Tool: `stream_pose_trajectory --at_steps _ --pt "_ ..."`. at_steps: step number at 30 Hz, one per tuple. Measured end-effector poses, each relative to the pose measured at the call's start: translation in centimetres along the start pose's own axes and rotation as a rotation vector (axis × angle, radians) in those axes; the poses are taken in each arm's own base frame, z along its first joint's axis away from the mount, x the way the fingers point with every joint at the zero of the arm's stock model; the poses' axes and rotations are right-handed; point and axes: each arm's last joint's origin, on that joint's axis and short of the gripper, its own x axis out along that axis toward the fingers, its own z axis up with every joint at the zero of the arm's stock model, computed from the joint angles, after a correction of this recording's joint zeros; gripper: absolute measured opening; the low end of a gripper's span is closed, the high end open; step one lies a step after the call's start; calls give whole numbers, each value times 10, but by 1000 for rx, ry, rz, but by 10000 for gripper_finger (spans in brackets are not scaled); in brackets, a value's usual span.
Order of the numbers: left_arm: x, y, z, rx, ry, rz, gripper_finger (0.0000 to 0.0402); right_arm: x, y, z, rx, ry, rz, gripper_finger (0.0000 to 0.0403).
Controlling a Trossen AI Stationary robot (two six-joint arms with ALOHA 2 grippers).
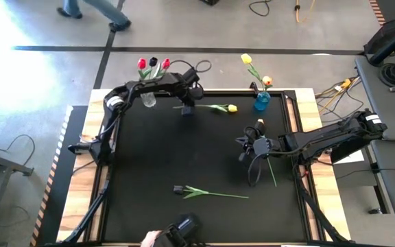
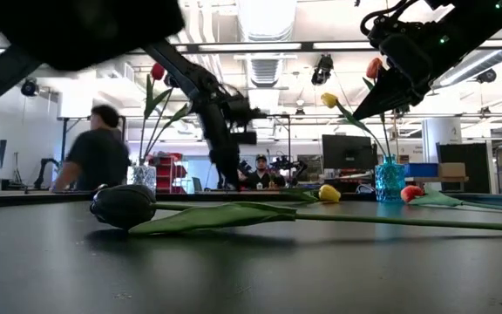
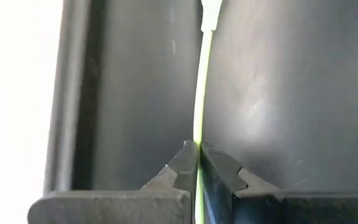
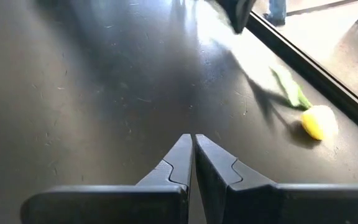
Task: Sort flowers into vase by color
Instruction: Put the yellow tulip into the blue flower vase
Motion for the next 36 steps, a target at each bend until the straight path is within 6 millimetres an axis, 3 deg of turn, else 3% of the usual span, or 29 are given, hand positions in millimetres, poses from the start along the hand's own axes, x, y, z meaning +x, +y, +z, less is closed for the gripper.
stream_pose_trajectory --at_steps 10,19,25,31,36 --pt "-59 -2 21 -17 -251 -64 0 0 1 0 -1 -5 4 13" --pt "-112 -19 38 67 -518 -229 0 -2 4 9 -20 -104 -5 13" --pt "-130 -36 54 143 -648 -252 0 -3 6 23 -51 -332 -43 13" --pt "-133 -51 73 205 -748 -237 0 -15 3 45 -66 -595 -121 15" --pt "-139 -62 90 236 -866 -225 0 -28 0 60 -95 -756 -176 56"
